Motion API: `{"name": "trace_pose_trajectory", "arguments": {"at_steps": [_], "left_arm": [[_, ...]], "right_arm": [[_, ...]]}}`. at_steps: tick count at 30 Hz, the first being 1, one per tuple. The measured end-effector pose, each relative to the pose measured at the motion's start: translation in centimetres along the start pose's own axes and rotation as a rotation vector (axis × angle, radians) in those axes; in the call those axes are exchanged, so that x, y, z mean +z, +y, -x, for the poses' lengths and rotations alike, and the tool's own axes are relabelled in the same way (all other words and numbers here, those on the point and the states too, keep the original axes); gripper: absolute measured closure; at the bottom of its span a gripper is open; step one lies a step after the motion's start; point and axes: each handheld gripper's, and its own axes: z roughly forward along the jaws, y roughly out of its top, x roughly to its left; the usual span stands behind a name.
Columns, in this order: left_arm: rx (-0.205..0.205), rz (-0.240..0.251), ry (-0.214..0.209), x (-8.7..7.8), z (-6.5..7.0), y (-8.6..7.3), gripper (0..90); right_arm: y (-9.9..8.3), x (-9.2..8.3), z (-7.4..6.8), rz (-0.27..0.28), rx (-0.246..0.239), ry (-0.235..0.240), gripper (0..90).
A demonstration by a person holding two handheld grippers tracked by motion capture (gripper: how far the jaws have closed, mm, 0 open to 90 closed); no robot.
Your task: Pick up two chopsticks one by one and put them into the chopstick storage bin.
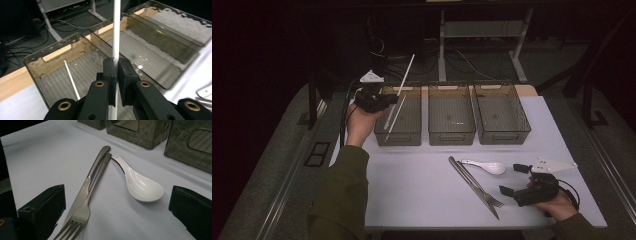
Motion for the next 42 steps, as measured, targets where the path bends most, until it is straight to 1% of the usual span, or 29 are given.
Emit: {"name": "trace_pose_trajectory", "arguments": {"at_steps": [1, 3, 4, 5, 8, 9, 10, 11, 12, 13, 14, 15, 16, 18, 22, 25, 31, 33, 37, 39, 41, 42], "left_arm": [[-0.01, -0.004, 0.0, 0.3, -0.3, -0.1, 84.3], [-0.022, -0.027, 0.005, 1.0, -0.7, -0.4, 84.3], [-0.032, -0.05, 0.011, 1.8, -1.0, -0.9, 84.3], [-0.032, -0.05, 0.011, 1.8, -1.0, -0.9, 84.3], [-0.046, -0.071, 0.009, 2.8, -1.2, -1.6, 84.3], [-0.043, -0.082, 0.009, 3.1, -1.1, -1.8, 84.3], [-0.036, -0.111, 0.006, 3.8, -0.9, -2.3, 84.3], [-0.027, -0.126, 0.005, 4.2, -0.9, -2.6, 84.3], [-0.028, -0.138, 0.005, 4.5, -0.8, -2.9, 84.3], [-0.028, -0.138, 0.005, 4.5, -0.8, -2.9, 84.3], [-0.025, -0.161, 0.006, 5.0, -0.8, -3.5, 84.3], [-0.027, -0.172, 0.011, 5.2, -0.8, -3.8, 84.3], [-0.027, -0.172, 0.011, 5.2, -0.8, -3.8, 84.3], [-0.021, -0.197, 0.015, 5.4, -1.0, -4.3, 84.3], [-0.025, -0.23, 0.025, 5.6, -1.3, -5.0, 84.3], [-0.027, -0.239, 0.03, 5.7, -1.5, -5.4, 84.1], [-0.024, -0.246, 0.037, 6.0, -1.3, -5.3, 83.9], [-0.036, -0.242, 0.039, 6.1, -1.3, -5.4, 83.8], [-0.049, -0.241, 0.042, 6.1, -1.4, -5.4, 83.0], [-0.052, -0.233, 0.042, 6.1, -1.4, -5.4, 82.6], [-0.052, -0.223, 0.045, 6.0, -1.4, -5.3, 77.7], [-0.056, -0.211, 0.044, 5.8, -1.4, -5.2, 77.6]], "right_arm": [[0.0, 0.0, 0.0, 0.0, 0.0, 0.001, 1.0], [0.0, 0.0, 0.0, 0.0, 0.002, 0.003, 1.0], [0.0, 0.0, 0.0, 0.0, 0.002, 0.003, 1.0], [0.0, 0.0, 0.0, 0.001, 0.003, 0.003, 1.0], [0.0, 0.0, 0.0, 0.001, 0.002, 0.005, 1.0], [0.0, 0.0, 0.0, 0.001, 0.002, 0.005, 1.0], [0.0, 0.0, 0.0, 0.001, 0.002, 0.006, 1.0], [0.0, 0.0, 0.0, 0.001, 0.001, 0.005, 1.0], [0.0, 0.0, 0.0, 0.001, 0.002, 0.005, 1.0], [0.0, 0.0, 0.0, 0.001, 0.002, 0.005, 1.0], [0.0, 0.0, 0.0, 0.001, 0.002, 0.005, 1.0], [0.0, 0.0, 0.0, 0.001, 0.002, 0.005, 1.0], [0.0, 0.0, 0.0, 0.002, 0.002, 0.005, 1.0], [0.0, 0.0, 0.0, 0.001, 0.003, 0.005, 1.0], [0.0, 0.0, 0.1, 0.002, 0.004, 0.006, 1.0], [0.0, 0.0, 0.1, 0.002, 0.005, 0.006, 1.0], [0.0, 0.0, 0.1, 0.002, 0.005, 0.006, 1.0], [0.0, 0.0, 0.1, 0.002, 0.004, 0.006, 1.0], [0.0, 0.0, 0.0, 0.003, 0.004, 0.007, 1.0], [0.0, 0.0, 0.1, 0.002, 0.004, 0.007, 1.0], [0.0, 0.0, 0.1, 0.003, 0.003, 0.007, 1.0], [0.0, 0.0, 0.1, 0.003, 0.003, 0.007, 1.0]]}}
